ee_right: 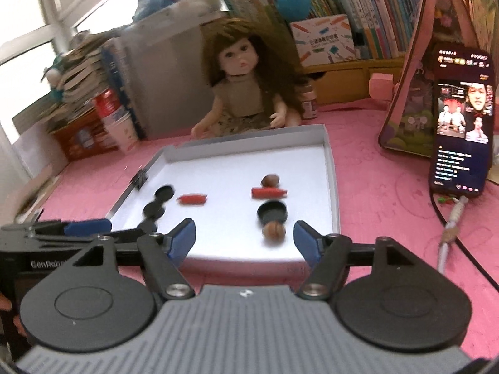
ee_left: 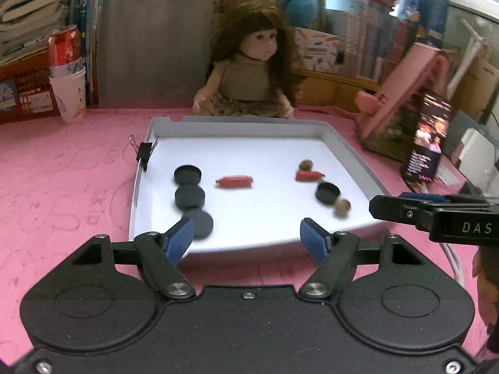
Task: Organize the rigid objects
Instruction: 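Withdraw both open grippers from the tray toward the clips on the cloth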
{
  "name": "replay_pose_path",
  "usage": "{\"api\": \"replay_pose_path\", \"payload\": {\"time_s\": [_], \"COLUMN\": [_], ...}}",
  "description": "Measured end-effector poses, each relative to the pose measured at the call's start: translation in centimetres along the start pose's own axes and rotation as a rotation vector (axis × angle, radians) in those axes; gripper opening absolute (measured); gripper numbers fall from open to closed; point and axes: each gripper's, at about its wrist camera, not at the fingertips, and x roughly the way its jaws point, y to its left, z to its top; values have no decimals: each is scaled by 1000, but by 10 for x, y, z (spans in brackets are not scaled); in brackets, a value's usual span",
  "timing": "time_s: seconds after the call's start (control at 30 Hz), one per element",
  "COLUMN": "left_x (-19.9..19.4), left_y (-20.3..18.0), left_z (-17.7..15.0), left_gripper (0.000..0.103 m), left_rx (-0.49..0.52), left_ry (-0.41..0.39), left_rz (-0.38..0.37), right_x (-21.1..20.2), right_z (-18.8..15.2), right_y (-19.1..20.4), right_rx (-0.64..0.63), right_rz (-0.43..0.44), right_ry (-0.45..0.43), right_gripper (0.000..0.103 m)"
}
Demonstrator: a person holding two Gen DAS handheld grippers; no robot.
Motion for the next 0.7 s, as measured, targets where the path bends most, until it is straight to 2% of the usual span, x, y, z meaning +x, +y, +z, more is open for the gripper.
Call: {"api": "replay_pose_path", "payload": {"time_s": [0.3,0.7], "left_x": [-41,-81], "left_y": [-6,-3], "left_z": [-43,-82], "left_gripper": [74,74], "left_rx": [45,49], "left_ry": [4,61], "left_rz": [-12,-61], "right_x": [-43,-73], "right_z": [-46,-92], "right_y": [21,25], "right_rx": [-171,-311], "right_rz": [29,72], "right_ry": [-19,32], "right_gripper": [84,84]}}
